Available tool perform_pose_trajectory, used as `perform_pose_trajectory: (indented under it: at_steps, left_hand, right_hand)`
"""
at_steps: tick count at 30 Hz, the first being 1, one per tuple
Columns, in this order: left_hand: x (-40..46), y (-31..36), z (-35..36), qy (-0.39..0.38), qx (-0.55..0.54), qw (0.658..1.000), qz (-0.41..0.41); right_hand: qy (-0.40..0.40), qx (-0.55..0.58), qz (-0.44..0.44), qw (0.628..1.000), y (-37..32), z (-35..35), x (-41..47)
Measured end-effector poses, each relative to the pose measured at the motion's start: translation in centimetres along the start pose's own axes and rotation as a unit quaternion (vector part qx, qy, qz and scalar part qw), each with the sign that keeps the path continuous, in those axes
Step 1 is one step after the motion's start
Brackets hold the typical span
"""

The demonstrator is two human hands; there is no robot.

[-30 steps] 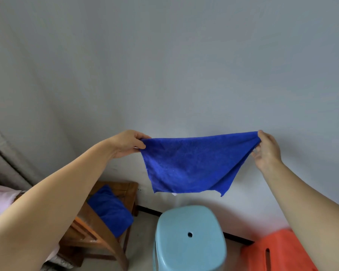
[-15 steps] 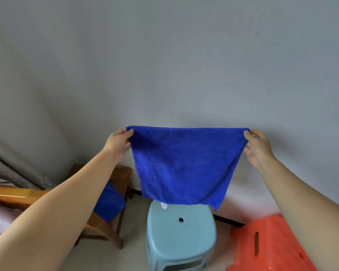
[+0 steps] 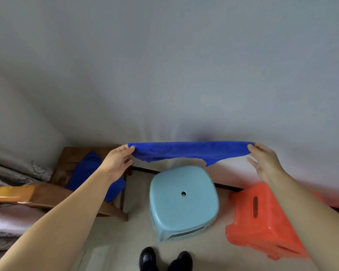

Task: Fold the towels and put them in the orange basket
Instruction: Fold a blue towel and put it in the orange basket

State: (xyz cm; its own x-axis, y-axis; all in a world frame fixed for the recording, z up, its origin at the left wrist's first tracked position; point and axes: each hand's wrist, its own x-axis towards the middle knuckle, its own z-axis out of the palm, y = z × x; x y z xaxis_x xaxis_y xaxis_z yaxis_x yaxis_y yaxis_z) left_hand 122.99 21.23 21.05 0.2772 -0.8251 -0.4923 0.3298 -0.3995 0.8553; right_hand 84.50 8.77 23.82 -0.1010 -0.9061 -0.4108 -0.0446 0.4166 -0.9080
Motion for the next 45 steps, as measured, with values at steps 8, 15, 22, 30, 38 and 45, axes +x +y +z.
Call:
perform_pose_trajectory:
  at_steps: [8, 15, 22, 30, 38, 45]
  left_hand:
    - [-2.0, -11.2, -2.4, -0.004, 0.067, 0.988, -0.142]
    - [-1.6, -19.1, -3.9, 0.010, 0.076, 0.968, -0.240]
    - [5.9, -21.0, -1.1, 0.121, 0.035, 0.967, -0.220]
    - [13.2, -25.6, -0.5, 0.224, 0.050, 0.952, -0.201]
    - [10.4, -29.9, -0.2, 0.164, 0.139, 0.938, -0.273]
    - [8.3, -28.5, -1.4, 0.157, 0.193, 0.948, -0.200]
  right_hand:
    - [0.019, -0.074, 0.112, 0.991, 12.0, -3.1, -2.5]
    - [0.001, -0.123, 0.210, 0.970, 20.3, -4.5, -2.9]
    - [0.024, -0.135, 0.190, 0.972, 22.8, -1.2, 4.9]
    - [0.049, -0.221, 0.135, 0.965, 29.4, 3.2, 14.3]
    - [0.062, -0.304, 0.100, 0.946, 31.7, 2.6, 8.4]
    - [-0.002, -0.397, 0.164, 0.903, 31.5, 3.0, 6.1]
